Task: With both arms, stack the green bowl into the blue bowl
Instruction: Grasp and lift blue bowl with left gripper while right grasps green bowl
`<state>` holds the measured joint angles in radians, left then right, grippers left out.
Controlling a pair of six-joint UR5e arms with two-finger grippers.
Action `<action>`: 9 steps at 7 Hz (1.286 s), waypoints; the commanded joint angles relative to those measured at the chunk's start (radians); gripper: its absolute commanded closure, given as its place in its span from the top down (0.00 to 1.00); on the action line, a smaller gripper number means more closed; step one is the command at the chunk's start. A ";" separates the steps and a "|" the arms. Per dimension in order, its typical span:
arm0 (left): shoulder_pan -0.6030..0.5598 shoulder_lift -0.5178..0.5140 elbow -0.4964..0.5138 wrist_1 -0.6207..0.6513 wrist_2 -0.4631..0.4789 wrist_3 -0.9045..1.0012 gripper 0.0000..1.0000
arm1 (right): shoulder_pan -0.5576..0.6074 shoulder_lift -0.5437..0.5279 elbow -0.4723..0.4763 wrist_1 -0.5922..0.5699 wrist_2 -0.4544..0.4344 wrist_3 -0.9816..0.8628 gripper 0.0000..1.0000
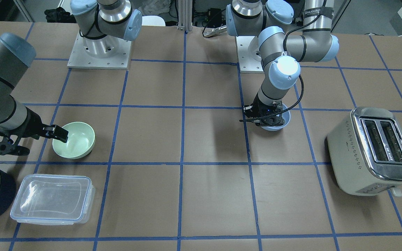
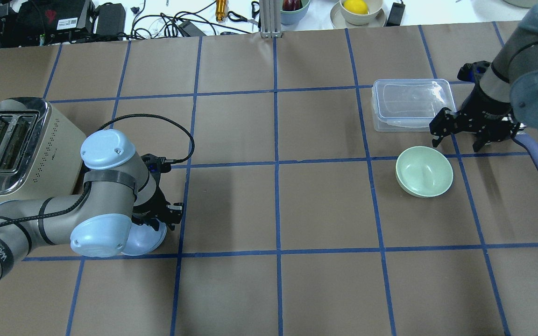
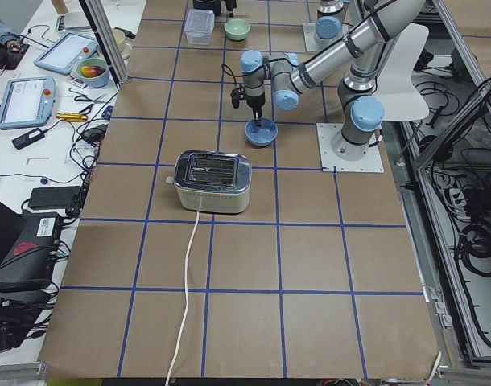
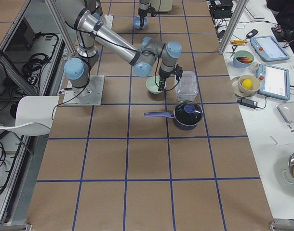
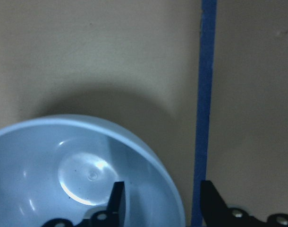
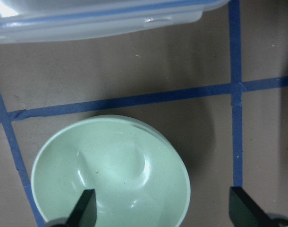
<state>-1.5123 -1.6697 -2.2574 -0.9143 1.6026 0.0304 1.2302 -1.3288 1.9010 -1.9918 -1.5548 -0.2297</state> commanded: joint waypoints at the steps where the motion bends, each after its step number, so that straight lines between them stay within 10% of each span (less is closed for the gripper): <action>1: -0.031 -0.008 0.103 -0.009 -0.018 -0.029 0.01 | -0.002 0.010 0.056 -0.059 -0.001 -0.094 1.00; 4: -0.179 -0.193 0.474 -0.114 -0.172 -0.296 0.05 | -0.002 0.042 0.096 -0.127 -0.001 -0.106 0.99; 6: -0.309 -0.356 0.660 -0.103 -0.178 -0.499 0.06 | -0.002 0.049 0.095 -0.128 -0.001 -0.109 0.20; 7: -0.365 -0.416 0.724 -0.104 -0.165 -0.536 0.06 | -0.002 0.049 0.095 -0.125 -0.001 -0.109 0.00; 9: -0.410 -0.487 0.753 -0.094 -0.124 -0.553 0.06 | -0.005 0.043 0.089 -0.114 -0.004 -0.106 0.00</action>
<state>-1.8940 -2.1141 -1.5259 -1.0154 1.4620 -0.5081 1.2271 -1.2824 1.9934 -2.1126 -1.5572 -0.3369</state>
